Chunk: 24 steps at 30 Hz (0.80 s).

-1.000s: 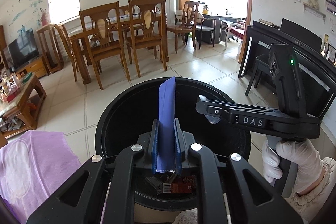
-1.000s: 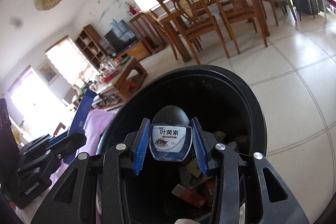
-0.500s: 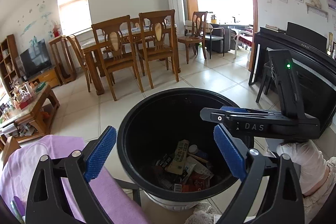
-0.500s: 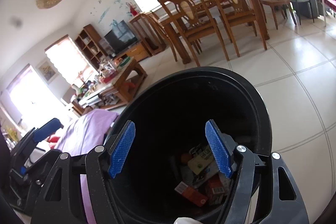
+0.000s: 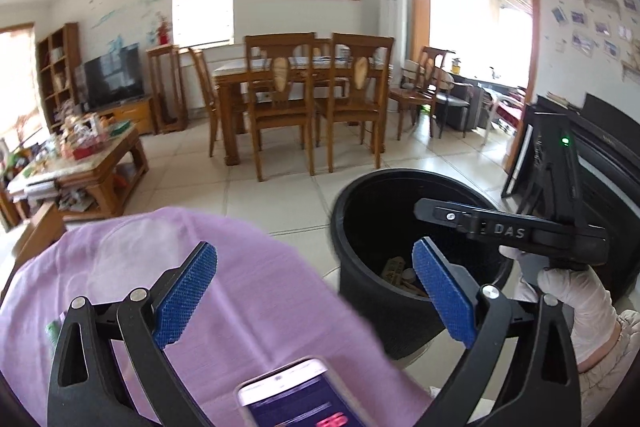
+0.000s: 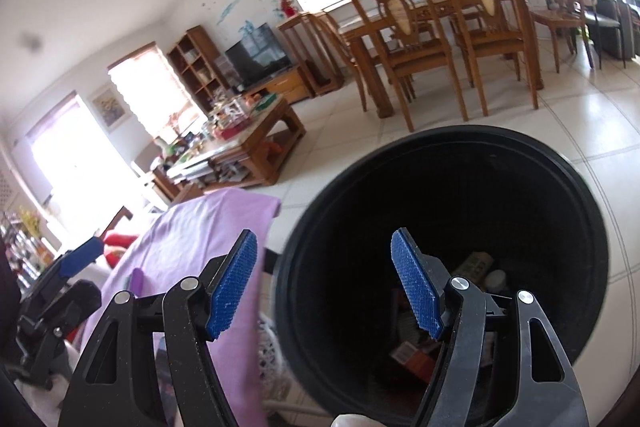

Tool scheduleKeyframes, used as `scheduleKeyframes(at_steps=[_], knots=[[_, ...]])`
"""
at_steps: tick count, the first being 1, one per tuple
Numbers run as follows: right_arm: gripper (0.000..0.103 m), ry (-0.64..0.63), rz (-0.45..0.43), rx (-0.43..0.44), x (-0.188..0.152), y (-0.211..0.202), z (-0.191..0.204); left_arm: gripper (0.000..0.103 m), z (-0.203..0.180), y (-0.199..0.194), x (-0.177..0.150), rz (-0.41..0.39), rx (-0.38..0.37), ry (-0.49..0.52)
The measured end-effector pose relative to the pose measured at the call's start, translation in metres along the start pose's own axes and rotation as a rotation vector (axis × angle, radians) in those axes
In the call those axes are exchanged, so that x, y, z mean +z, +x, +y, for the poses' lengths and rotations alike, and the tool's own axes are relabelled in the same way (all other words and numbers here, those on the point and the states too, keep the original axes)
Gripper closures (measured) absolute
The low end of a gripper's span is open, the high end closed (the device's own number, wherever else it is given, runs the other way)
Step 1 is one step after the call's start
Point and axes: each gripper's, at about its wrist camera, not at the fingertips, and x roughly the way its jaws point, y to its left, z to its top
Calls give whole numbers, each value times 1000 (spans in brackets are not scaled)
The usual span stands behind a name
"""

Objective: Collect trash
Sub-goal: 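Move both open tools back over the table, then grasp the green Doublemint gum pack with the left tool while the right tool grasps the purple tube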

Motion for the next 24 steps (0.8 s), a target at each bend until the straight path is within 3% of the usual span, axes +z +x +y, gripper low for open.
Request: scheduleKeyframes(at_steps=[8,14,16,24], knots=[[33,-115,64,70,-6,42,91,6,120,-36,-32,17,174,-232],[33,-213,126,134,-15,77,165,7,201,-46,-68,96,292,-406],[33,-240,141,148,-21,86,184,22,219,-43,-78,135,296,-441],[33,-348,200,182,-44,111,246,47,242,-26,-100,236,263,-467]])
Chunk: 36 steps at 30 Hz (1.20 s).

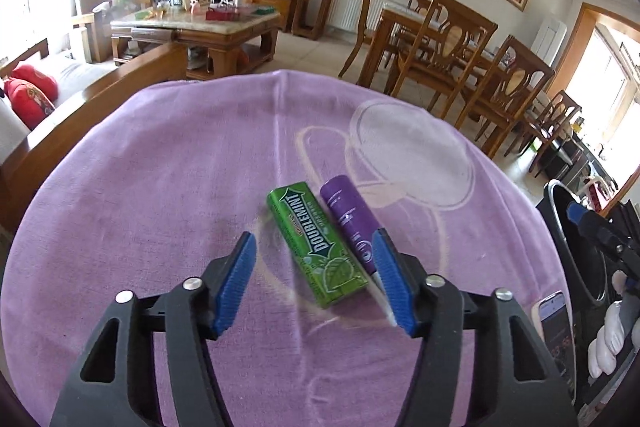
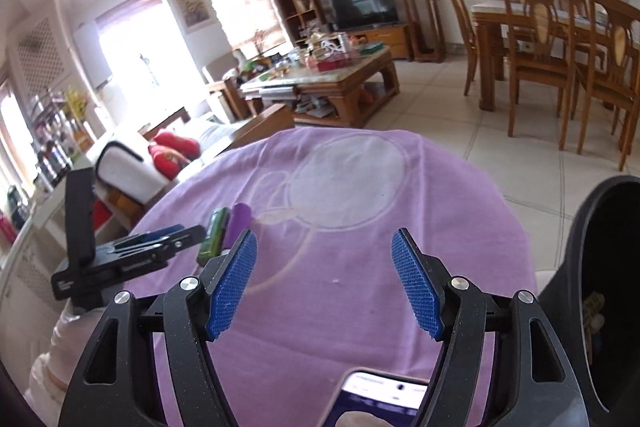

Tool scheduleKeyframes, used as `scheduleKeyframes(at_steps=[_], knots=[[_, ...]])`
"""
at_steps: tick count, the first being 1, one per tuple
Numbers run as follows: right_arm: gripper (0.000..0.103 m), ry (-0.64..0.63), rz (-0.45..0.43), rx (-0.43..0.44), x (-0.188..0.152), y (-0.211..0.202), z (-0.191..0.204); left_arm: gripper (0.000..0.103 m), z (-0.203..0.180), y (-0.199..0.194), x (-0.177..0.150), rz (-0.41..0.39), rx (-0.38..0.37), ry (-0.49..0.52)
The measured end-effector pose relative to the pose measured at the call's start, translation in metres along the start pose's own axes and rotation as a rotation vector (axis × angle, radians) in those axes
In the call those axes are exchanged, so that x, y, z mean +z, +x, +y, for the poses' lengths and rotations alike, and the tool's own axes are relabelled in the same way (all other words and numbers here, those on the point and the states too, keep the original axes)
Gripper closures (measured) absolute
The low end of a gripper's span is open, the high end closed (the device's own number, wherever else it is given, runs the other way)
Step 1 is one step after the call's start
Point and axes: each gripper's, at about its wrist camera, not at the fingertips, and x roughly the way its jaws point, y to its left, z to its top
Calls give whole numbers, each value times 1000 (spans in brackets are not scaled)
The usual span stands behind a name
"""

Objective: Collect trash
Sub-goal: 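Grasp the green Doublemint gum pack with the left tool while the right tool grasps the purple tube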

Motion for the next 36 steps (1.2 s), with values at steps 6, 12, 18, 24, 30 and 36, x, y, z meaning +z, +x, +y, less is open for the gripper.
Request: scheduleKeyframes(at_steps=[6,12,18,24,30,36], knots=[[33,-77,57,7,1,20,26,49,17,14,-1,36,-2,-15],[33,-165,128,-18,6,54,58,47,21,18,6,60,-6,-19],[33,-217,175,-61,11,82,77,47,12,27,6,79,-21,13],[33,-265,234,-74,9,105,85,64,27,26,8,61,-8,16],[40,-325,310,-88,6,139,95,72,38,18,3,49,12,40],[58,-333,376,-101,3,172,96,72,38,17,3,47,15,64]])
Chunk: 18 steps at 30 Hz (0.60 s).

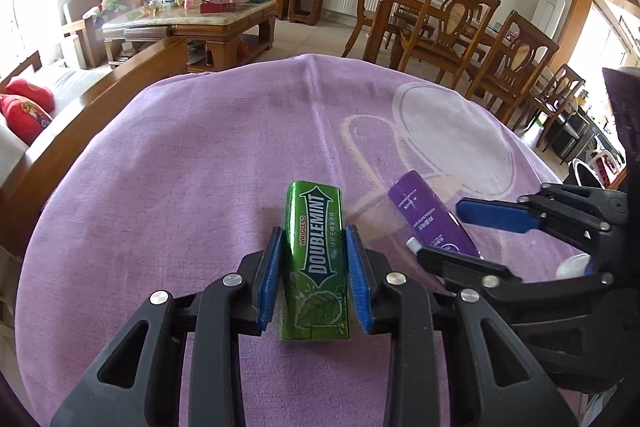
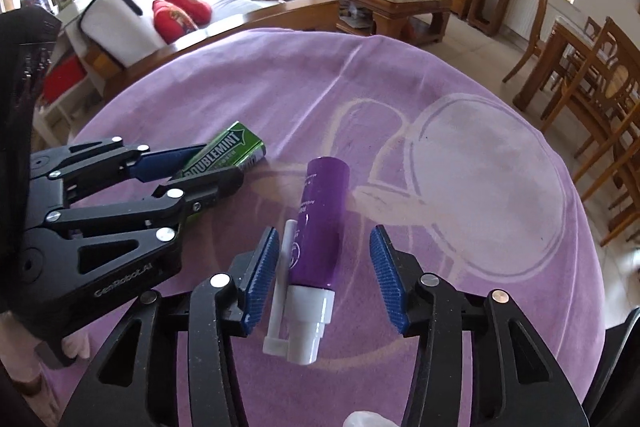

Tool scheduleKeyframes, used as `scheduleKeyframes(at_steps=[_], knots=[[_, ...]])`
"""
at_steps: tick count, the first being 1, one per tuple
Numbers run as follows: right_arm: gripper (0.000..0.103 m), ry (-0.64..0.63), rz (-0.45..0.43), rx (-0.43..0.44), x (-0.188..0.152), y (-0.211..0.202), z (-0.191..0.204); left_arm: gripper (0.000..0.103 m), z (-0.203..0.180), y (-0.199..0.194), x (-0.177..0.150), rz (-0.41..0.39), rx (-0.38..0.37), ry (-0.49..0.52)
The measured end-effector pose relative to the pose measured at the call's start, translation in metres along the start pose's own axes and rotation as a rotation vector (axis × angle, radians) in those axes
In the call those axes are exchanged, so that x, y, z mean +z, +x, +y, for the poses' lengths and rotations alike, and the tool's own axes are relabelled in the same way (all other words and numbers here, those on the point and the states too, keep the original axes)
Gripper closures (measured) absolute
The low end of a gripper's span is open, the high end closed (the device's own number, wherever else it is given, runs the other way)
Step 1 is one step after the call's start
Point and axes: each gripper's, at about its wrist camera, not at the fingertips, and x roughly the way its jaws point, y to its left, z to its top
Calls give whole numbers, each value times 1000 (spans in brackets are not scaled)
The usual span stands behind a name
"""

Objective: Collect trash
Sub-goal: 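Grasp the green Doublemint gum pack with the left tool while the right tool grasps the purple tube, then carry both items over the black bin and open both tools to drop them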

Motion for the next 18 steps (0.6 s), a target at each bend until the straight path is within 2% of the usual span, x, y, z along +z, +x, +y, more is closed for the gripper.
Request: scheduleKeyframes(at_steps=[4,10,13,18], knots=[[72,-7,-7,12,0,4,2,72,5,-1,0,-6,-9,-18],[73,0,-38,29,-3,-5,1,72,5,-10,1,-53,5,-22],[73,63,-99,67,-7,-26,-13,72,-4,-22,2,-132,11,6],[73,197,-259,154,-29,-87,-55,72,-26,-42,7,-211,-33,35]])
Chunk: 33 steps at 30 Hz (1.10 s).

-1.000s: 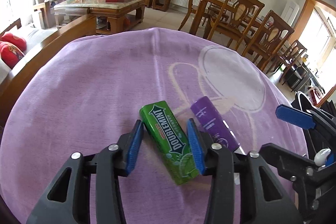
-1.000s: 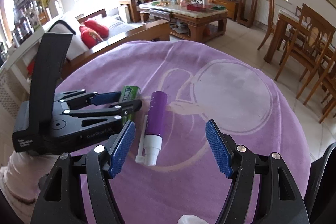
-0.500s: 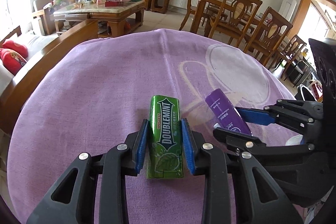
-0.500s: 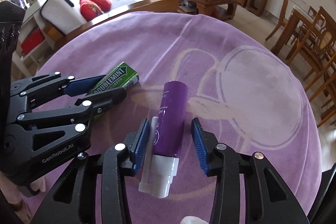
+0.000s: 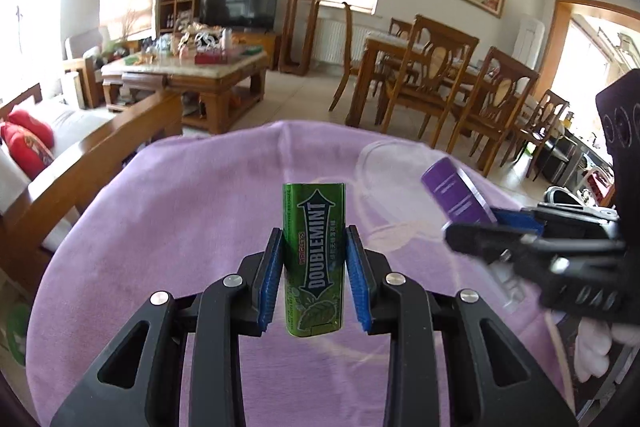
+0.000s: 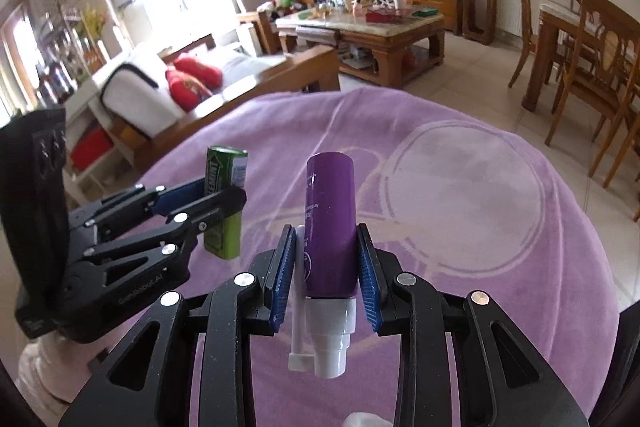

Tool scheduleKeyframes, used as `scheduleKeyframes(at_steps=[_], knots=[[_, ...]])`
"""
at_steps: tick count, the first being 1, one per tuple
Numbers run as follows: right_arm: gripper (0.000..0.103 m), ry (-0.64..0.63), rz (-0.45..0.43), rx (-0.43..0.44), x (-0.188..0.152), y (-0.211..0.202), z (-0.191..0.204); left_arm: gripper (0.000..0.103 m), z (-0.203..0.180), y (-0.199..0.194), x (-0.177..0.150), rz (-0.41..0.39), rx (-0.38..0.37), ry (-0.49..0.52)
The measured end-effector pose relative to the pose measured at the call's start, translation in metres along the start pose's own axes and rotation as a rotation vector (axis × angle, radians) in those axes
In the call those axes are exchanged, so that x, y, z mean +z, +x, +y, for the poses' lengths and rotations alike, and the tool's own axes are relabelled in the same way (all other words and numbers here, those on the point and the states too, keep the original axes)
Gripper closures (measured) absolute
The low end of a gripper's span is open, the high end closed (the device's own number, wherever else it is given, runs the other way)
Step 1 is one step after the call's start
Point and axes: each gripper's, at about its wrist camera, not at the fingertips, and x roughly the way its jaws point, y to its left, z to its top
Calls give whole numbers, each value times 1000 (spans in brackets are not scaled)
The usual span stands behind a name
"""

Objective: Collect trash
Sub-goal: 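Carry both items over the black bin and open both tools to drop them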

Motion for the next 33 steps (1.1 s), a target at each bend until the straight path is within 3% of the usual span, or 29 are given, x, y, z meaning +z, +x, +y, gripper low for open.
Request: scheduleKeyframes(at_steps=[5,9,17,25,33], knots=[[73,125,-171,1,-16,-83,-54,72,-51,-18,9,-39,-101,44],[73,221,-290,-73,-42,-148,-111,72,-112,-23,14,-52,-192,121],[72,415,-408,-229,-116,-247,-228,72,-254,-6,11,-50,-359,279],[72,558,-452,-320,-193,-299,-314,72,-364,30,0,10,-476,379],[72,645,-450,-309,-236,-301,-367,72,-410,56,-14,85,-492,436]])
